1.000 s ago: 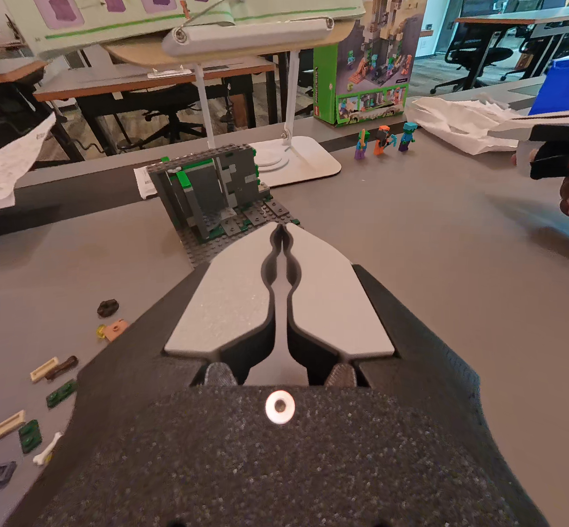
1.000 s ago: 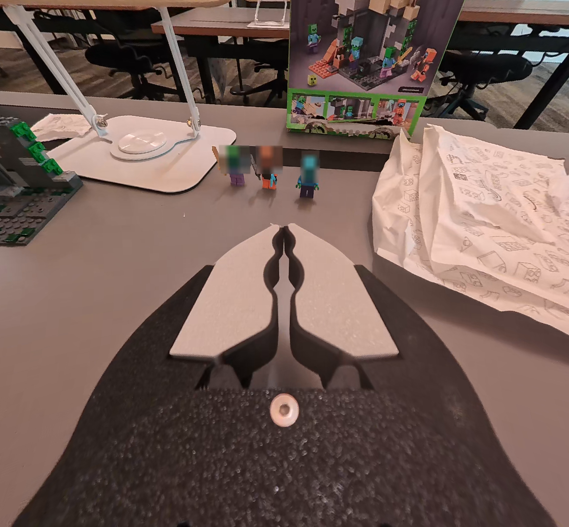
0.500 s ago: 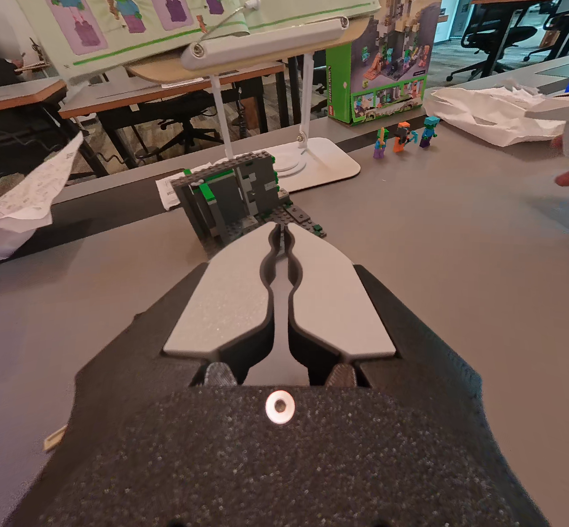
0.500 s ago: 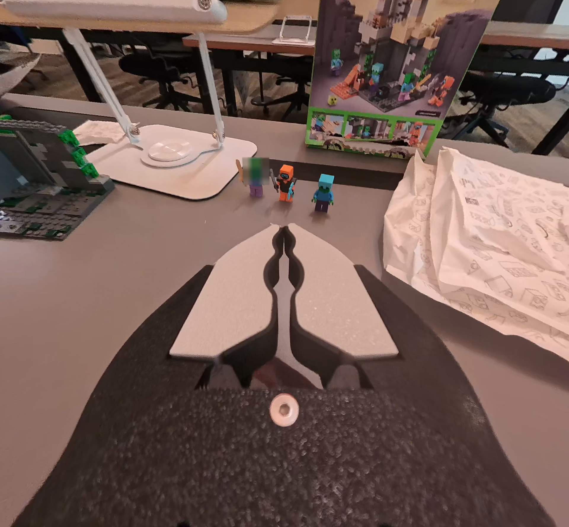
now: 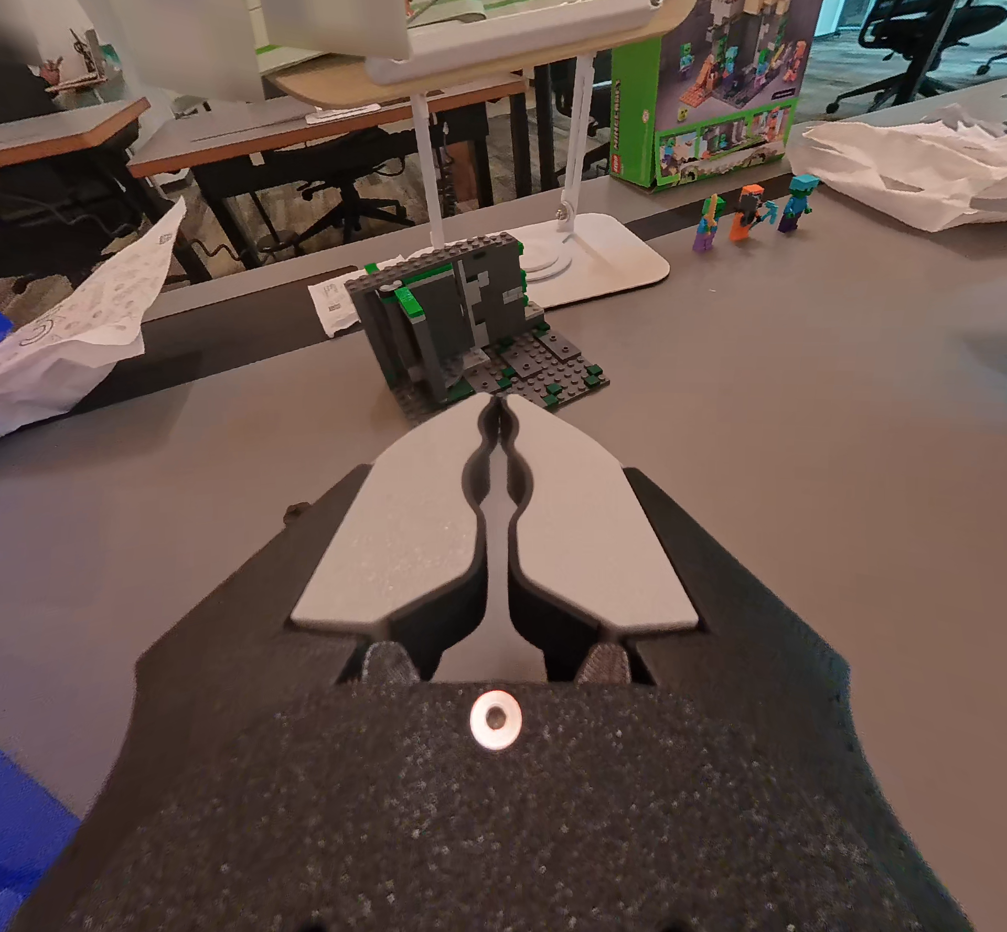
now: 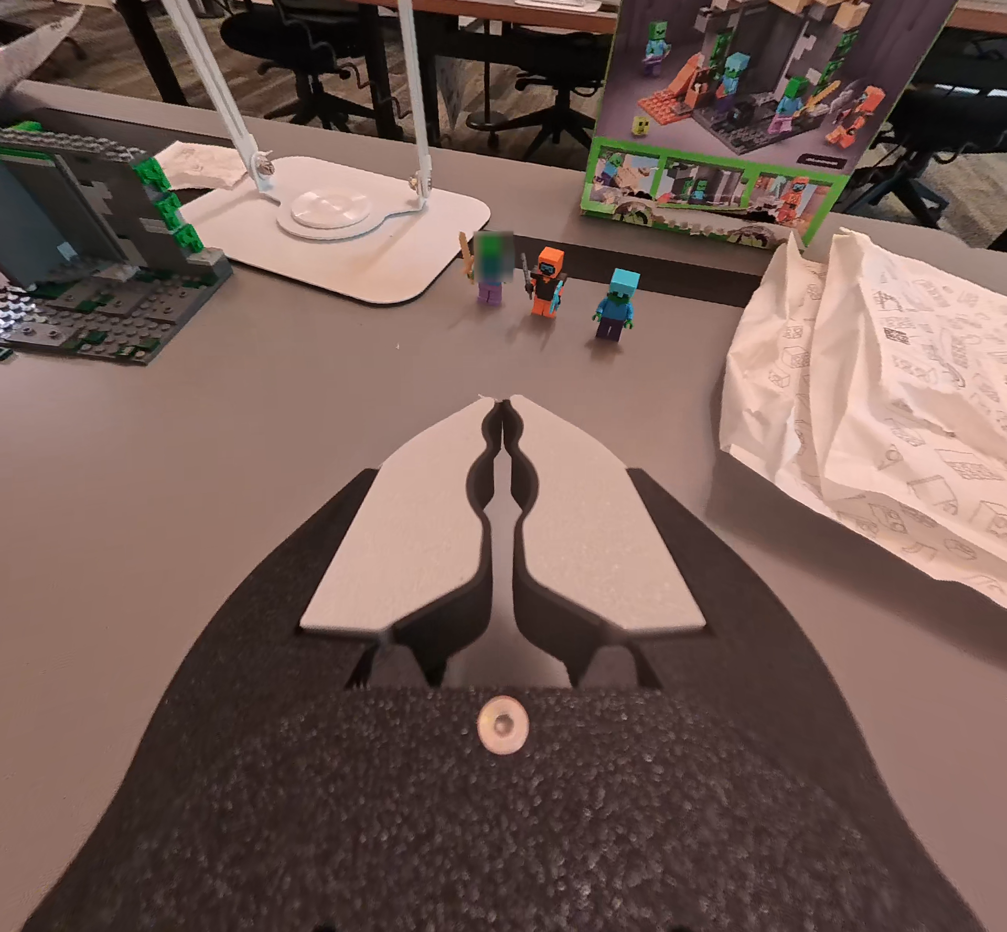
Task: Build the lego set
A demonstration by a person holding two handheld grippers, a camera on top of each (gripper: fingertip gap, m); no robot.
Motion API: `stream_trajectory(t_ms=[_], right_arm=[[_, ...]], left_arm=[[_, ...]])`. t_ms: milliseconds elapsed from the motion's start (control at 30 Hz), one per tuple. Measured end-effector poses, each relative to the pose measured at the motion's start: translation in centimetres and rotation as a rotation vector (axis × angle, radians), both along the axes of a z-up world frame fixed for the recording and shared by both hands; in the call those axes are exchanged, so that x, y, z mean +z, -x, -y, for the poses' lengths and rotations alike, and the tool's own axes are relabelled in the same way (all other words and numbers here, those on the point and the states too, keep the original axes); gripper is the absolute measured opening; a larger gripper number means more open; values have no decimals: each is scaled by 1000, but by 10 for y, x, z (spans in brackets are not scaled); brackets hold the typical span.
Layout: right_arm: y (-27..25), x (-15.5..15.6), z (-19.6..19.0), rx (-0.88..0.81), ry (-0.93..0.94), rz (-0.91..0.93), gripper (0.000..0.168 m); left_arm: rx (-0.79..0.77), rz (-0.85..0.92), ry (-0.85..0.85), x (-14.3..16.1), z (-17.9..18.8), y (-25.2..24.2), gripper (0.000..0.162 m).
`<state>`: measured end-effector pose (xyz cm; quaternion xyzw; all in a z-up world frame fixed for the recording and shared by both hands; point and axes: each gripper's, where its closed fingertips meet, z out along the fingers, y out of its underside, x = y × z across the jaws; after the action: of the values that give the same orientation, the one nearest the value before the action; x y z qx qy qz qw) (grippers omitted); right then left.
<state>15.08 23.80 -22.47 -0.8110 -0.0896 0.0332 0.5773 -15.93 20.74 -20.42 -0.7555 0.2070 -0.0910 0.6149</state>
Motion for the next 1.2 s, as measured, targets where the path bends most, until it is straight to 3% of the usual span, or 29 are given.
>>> stream_trajectory(t_ms=[333,533,767,1200], right_arm=[[29,17,8,50,-86,47,0],[38,10,8,40,-63,67,0],[19,-4,-3,-21,-2,-20,0],[0,-10,-14,-84,-4,-13,0]], left_arm=[[-34,-26,-60,8,8,-21,0],[-52,2,-37,4,10,-33,0],[-104,-3,-30,3,13,-43,1],[-116,20,-17,3,13,-42,1]])
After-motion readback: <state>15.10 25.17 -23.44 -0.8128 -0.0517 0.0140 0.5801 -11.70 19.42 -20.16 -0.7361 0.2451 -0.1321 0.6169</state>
